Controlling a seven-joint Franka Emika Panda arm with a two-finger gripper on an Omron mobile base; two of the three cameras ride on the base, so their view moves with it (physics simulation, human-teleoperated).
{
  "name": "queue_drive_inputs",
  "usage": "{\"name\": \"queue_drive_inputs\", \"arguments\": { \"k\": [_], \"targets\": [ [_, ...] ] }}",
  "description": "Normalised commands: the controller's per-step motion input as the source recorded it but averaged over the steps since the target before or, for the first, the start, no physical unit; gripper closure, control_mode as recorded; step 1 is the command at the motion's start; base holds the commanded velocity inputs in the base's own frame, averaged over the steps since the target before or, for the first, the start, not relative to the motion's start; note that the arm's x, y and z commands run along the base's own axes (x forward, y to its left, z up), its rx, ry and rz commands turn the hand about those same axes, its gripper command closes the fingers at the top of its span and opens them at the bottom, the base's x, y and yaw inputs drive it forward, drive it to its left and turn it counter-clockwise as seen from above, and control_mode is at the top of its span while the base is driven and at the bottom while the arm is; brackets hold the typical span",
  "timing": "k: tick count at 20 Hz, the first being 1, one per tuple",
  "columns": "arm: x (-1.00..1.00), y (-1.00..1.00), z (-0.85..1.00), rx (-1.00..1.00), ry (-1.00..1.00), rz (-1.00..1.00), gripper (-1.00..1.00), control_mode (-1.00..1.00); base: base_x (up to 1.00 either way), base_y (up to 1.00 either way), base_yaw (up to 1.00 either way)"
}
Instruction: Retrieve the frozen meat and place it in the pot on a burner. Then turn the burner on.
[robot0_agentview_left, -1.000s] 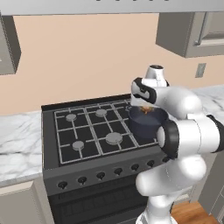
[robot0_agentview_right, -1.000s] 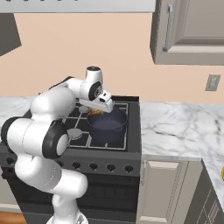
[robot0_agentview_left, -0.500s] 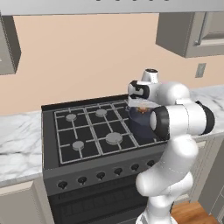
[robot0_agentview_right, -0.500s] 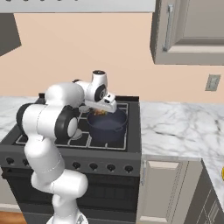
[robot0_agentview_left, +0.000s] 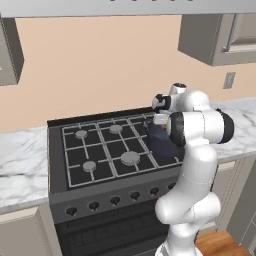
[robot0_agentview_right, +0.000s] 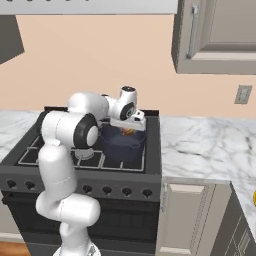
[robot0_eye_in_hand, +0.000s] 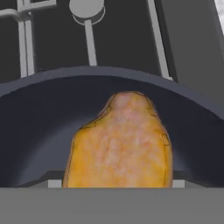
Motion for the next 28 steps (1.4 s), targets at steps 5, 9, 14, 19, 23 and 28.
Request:
{"name": "queue_drive_inputs", "arguments": {
  "k": [5,9,14,19,23,28],
  "targets": [
    [0.31,-0.07,-0.19,0.0,0.0,0.08,1.0,-1.0,0.0,0.0,0.0],
    [0.11,0.0,-0.12,0.0,0.0,0.06,1.0,-1.0,0.0,0.0,0.0],
    [-0.11,0.0,0.0,0.0,-0.03,0.02,-1.0,-1.0,0.0,0.0,0.0],
    [-0.16,0.0,0.18,0.0,-0.08,0.0,-1.0,-1.0,0.0,0.0,0.0],
    [-0.39,0.13,0.96,0.0,-0.1,0.0,-1.0,-1.0,0.0,0.0,0.0],
    [-0.5,0.39,1.0,-0.02,0.0,0.0,-1.0,-1.0,0.0,0.0,0.0]
  ]
}}
